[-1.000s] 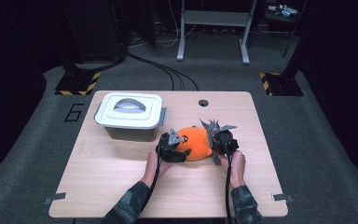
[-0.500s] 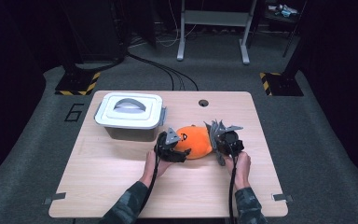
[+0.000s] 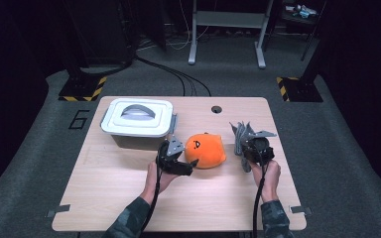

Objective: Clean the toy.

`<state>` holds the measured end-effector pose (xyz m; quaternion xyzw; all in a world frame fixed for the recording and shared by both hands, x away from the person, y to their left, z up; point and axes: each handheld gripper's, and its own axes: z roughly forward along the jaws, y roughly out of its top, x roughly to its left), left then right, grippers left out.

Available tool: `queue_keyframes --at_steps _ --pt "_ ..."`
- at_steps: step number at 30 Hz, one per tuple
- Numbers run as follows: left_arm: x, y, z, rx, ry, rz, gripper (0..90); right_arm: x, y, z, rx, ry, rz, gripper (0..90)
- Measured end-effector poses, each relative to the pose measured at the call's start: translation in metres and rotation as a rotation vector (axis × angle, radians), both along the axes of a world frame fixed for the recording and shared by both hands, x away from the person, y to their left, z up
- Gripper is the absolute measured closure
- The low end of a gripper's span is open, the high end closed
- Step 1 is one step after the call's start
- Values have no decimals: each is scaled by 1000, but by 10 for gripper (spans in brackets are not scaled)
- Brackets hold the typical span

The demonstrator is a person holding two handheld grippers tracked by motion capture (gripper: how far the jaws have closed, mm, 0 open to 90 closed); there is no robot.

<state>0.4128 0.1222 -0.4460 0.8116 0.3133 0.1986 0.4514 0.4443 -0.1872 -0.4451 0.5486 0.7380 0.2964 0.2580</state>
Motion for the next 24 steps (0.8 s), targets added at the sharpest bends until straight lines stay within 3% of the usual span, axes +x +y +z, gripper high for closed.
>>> queue_keyframes --at_steps 11,16,17,24 --pt "-9 18 -19 5 50 31 116 5 -37 -4 5 23 -67 705" --pt "-11 24 -25 15 65 40 115 11 -47 -9 -27 53 -100 699" --pt "-11 25 -26 11 62 46 115 15 -50 -12 -61 61 -104 694" --pt "-11 27 -31 9 78 45 116 28 -61 -29 -83 114 -125 664"
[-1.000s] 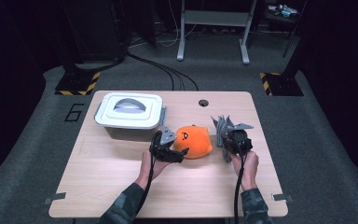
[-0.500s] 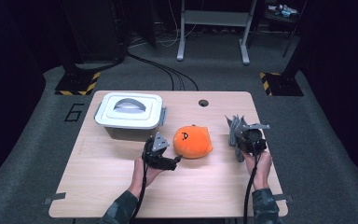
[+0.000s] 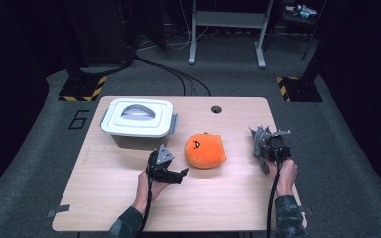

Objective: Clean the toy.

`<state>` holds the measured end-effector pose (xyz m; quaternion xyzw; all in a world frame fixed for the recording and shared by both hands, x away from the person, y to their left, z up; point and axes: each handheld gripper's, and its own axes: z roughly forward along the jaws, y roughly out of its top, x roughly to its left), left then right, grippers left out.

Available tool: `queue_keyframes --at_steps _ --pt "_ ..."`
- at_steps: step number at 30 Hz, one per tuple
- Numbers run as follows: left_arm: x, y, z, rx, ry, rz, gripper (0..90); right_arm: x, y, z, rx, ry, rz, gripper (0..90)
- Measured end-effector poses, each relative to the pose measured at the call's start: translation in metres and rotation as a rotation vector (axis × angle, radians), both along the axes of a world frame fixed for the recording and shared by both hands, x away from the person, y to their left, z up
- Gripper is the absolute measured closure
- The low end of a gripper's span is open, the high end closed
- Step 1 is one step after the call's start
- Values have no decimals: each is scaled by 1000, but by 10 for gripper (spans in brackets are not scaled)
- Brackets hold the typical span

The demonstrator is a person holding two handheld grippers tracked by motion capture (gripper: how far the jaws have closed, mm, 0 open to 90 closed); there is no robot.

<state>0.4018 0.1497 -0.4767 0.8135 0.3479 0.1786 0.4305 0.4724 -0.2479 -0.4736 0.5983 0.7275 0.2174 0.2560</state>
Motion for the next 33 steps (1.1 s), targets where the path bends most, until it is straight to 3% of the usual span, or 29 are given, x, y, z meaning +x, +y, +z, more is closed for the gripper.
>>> queue_keyframes --at_steps 2,7,12,15,18,19,26,33 --pt "0 0 -2 4 10 -5 115 2 -1 -2 3 8 -6 648" --pt "1 0 -5 -2 15 -1 115 8 -5 -14 59 48 -16 457" --pt "2 1 -6 -3 26 0 115 2 -4 -10 99 8 -4 222" --pt "2 1 -7 -5 23 1 115 -1 -4 -7 99 -16 15 166" --pt "2 1 -6 -7 22 1 114 -10 -4 -2 135 -51 27 128" --pt "2 1 -7 -7 22 0 115 -17 -4 0 153 -62 25 78" --pt "3 0 -6 -11 22 -2 115 -43 -13 -7 178 -88 21 0" --pt "5 -5 -4 -13 13 -2 115 -66 -21 -19 183 -100 29 0"
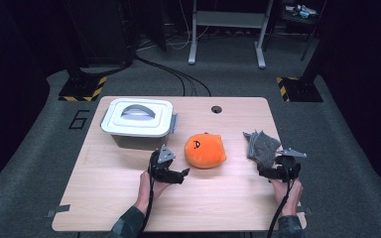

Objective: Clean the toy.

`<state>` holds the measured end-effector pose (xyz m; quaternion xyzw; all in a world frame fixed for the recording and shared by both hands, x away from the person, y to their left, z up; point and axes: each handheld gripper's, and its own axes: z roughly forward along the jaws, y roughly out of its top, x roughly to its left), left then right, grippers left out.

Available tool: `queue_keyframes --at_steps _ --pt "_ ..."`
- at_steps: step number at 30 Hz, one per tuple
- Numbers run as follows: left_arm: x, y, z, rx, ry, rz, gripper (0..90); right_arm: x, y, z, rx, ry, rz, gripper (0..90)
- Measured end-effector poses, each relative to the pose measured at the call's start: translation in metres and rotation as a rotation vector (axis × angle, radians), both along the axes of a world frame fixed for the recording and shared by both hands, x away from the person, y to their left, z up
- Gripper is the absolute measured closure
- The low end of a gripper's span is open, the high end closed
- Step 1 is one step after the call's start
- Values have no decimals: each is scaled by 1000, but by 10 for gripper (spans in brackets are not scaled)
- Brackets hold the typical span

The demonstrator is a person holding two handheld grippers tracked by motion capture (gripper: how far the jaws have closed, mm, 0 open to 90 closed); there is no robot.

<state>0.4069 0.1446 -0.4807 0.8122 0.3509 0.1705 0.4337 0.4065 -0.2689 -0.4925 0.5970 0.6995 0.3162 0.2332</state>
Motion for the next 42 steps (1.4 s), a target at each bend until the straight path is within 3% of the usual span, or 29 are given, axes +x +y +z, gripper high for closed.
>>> queue_keyframes --at_steps 3,11,29,35,38,42 --pt "2 -2 2 -2 -1 0 115 -12 -2 -12 -1 4 1 0" --pt "13 -13 8 -2 -6 1 115 -20 0 -32 -34 6 6 0" --pt "36 -42 15 20 -8 17 123 -22 3 -35 -57 15 0 0" --pt "47 -50 8 62 22 15 145 -22 4 -35 -61 11 -3 0" --pt "50 -50 5 54 38 17 150 -22 4 -35 -62 12 0 0" --pt "53 -50 1 30 72 8 236 -22 4 -35 -59 12 6 1"
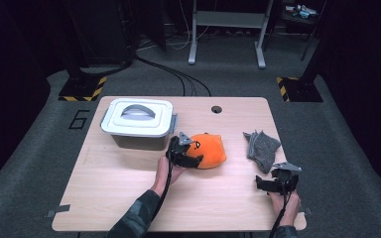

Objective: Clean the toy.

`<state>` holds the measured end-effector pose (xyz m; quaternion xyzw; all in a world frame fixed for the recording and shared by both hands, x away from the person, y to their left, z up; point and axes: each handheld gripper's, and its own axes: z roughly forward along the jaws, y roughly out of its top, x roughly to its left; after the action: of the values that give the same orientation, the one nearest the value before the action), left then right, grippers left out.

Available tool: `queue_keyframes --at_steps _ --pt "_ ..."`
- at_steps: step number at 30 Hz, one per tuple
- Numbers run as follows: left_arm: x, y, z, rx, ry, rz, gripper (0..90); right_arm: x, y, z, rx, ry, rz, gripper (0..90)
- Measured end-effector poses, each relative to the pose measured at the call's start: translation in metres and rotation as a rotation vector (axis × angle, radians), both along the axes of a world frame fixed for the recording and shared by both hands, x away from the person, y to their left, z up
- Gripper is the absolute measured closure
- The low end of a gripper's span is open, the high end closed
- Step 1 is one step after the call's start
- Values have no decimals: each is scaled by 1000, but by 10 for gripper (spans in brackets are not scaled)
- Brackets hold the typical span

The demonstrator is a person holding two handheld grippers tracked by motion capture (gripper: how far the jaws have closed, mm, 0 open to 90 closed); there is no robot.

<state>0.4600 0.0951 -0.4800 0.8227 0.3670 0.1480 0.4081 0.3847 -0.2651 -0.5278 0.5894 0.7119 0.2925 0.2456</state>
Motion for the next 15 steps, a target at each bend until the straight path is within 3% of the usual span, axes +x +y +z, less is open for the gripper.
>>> queue_keyframes --at_steps 8,15 --pt "-2 -4 0 49 3 -30 552 0 0 0 2 -3 2 7" --pt "-4 -4 2 49 -19 -39 607 0 0 0 3 -4 2 9"
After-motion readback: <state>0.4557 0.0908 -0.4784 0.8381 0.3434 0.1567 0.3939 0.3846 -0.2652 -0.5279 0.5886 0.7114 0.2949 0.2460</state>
